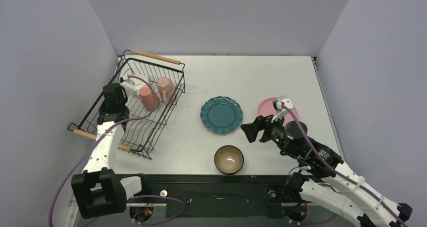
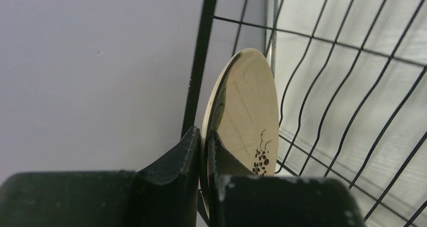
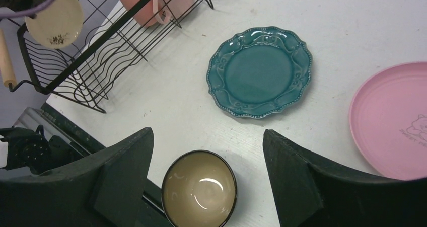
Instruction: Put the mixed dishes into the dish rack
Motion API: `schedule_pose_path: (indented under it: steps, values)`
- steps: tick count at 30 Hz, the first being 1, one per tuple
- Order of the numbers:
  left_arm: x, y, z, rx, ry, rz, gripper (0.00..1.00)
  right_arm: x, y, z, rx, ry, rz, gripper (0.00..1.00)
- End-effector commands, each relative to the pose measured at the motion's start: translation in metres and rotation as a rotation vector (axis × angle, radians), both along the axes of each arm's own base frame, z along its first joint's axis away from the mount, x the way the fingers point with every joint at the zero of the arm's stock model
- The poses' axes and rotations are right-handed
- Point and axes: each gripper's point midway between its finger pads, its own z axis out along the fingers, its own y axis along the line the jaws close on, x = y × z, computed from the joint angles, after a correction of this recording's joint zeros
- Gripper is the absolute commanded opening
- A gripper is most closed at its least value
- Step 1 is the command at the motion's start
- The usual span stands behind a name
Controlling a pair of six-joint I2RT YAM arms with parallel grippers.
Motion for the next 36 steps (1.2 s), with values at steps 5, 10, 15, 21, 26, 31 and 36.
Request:
schedule_pose_path:
  steps: [5, 10, 15, 21, 26, 31, 36]
  values:
    - [0.004, 0.009, 0.000, 0.133, 0.086, -0.217, 0.00, 0.001, -0.003, 0.001, 0.003, -0.067, -0.049, 0.75]
    - [0.010, 0.017, -0.021, 0.090, 0.140, -0.233, 0.00, 0.000, 0.002, -0.005, -0.017, -0.057, -0.040, 0.75]
    - [0.016, 0.023, -0.036, 0.087, 0.173, -0.249, 0.00, 0.001, 0.001, -0.011, -0.043, -0.040, -0.049, 0.75]
    - [0.032, 0.026, -0.033, 0.090, 0.175, -0.274, 0.00, 0.004, 0.001, -0.013, -0.055, -0.034, -0.059, 0.75]
    - [0.037, 0.023, -0.043, 0.070, 0.204, -0.302, 0.00, 0.006, 0.001, -0.014, -0.062, -0.029, -0.065, 0.75]
    - [0.039, 0.028, -0.050, 0.074, 0.214, -0.288, 0.01, 0.008, 0.002, -0.016, -0.069, -0.024, -0.067, 0.75]
    - [0.035, 0.035, -0.058, 0.085, 0.245, -0.248, 0.35, 0.009, 0.002, -0.017, -0.072, -0.020, -0.067, 0.75]
